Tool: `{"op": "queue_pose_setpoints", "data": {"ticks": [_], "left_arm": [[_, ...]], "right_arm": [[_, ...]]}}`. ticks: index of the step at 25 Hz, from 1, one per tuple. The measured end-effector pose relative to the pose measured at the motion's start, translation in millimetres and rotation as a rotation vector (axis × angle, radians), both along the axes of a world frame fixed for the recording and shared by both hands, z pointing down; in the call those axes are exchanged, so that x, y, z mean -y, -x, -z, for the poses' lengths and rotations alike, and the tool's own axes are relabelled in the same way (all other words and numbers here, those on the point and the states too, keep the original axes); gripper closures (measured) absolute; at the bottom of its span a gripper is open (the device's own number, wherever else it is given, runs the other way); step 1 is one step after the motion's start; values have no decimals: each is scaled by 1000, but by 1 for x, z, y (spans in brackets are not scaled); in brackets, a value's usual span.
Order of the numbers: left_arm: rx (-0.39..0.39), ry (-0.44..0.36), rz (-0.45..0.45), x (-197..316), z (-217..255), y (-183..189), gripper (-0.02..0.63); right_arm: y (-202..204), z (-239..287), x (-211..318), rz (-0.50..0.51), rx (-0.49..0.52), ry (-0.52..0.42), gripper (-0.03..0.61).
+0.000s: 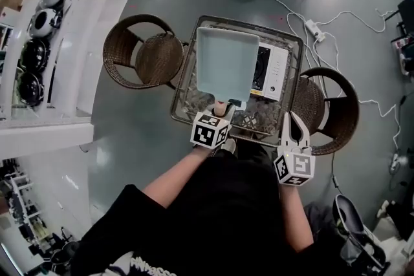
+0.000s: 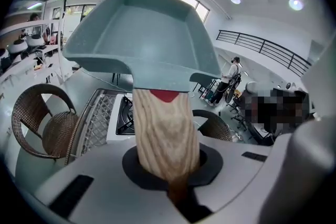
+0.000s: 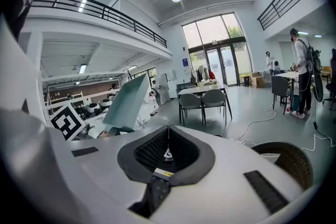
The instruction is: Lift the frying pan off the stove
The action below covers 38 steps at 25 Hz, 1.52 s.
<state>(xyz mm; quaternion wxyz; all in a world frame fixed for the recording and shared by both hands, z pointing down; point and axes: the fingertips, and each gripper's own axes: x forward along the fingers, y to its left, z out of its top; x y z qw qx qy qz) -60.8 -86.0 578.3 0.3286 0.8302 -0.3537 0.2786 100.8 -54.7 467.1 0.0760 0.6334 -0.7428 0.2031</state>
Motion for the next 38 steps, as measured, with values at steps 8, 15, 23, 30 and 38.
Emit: {"op": "queue_pose_setpoints", "data": {"ticks": [8,15,23,30,38], "left_arm": [[-53,-109,22,-41,53,28,578],[-63,-212,-4,-79,82,31,580],[-49,-285,55,-103,108,45,580],[-34,-285,91,-131,128,41,580],[-54,-290,125,-165,137,12,580]], "right_arm": [[33,23,-46,3,-24,-9,549],[33,40,-81,-11,-37,-39,549],[31,55,-101,19,-34,-75,549],[18,72,-118,60,-35,-119,549],[-13,80,-157,72,-50,-129,549]]}}
